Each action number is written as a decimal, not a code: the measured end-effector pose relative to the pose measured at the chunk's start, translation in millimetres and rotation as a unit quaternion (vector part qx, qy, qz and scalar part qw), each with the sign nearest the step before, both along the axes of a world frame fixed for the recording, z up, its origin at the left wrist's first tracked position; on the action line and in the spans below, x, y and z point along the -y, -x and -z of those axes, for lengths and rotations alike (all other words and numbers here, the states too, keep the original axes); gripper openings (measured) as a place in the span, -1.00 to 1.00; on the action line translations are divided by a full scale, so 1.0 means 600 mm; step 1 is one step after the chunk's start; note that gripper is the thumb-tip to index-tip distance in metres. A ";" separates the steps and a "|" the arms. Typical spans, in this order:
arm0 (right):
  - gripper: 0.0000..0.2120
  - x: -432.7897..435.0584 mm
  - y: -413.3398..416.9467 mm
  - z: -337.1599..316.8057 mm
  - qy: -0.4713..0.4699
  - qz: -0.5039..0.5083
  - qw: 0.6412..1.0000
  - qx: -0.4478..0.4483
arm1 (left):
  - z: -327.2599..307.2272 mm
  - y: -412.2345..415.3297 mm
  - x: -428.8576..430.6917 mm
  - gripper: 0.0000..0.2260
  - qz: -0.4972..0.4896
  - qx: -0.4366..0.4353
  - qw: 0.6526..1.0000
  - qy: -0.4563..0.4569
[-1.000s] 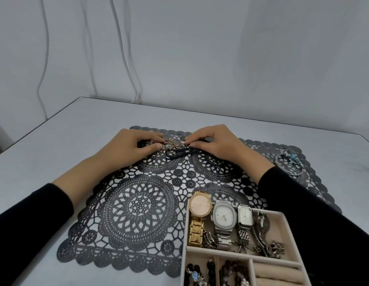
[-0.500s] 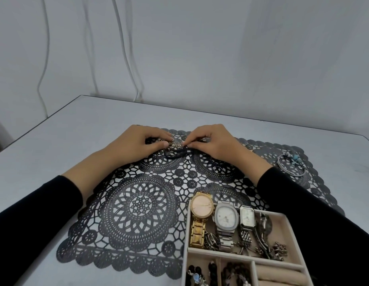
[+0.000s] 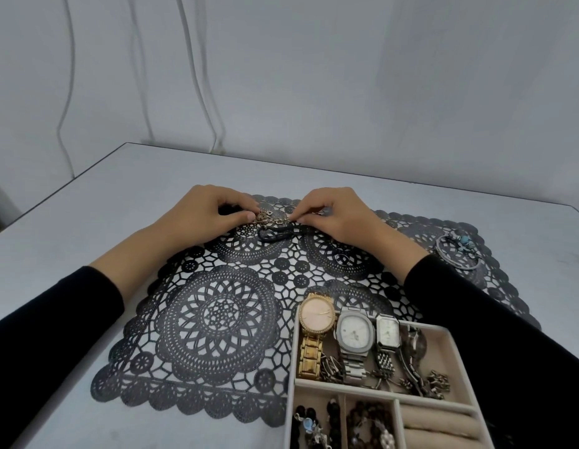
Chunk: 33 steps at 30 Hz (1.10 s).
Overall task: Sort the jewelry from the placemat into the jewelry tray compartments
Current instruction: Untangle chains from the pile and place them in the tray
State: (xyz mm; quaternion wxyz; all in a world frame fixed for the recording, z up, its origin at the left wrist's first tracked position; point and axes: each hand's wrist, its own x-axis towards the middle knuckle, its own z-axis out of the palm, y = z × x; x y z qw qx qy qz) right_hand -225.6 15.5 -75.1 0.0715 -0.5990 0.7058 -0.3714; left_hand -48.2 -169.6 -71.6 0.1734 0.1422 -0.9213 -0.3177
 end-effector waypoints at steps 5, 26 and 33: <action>-0.87 -0.007 0.009 -0.007 -0.017 0.014 1.000 -0.020 | -0.003 -0.004 -0.001 -0.87 -0.006 -0.002 1.000 0.001; -0.80 -0.021 0.018 -0.015 -0.053 0.033 0.998 0.008 | -0.008 0.002 -0.019 -0.96 -0.017 -0.030 0.998 -0.057; -0.75 -0.028 0.022 -0.024 -0.108 0.028 0.994 -0.009 | -0.014 0.008 -0.028 -0.91 0.006 -0.065 0.984 -0.164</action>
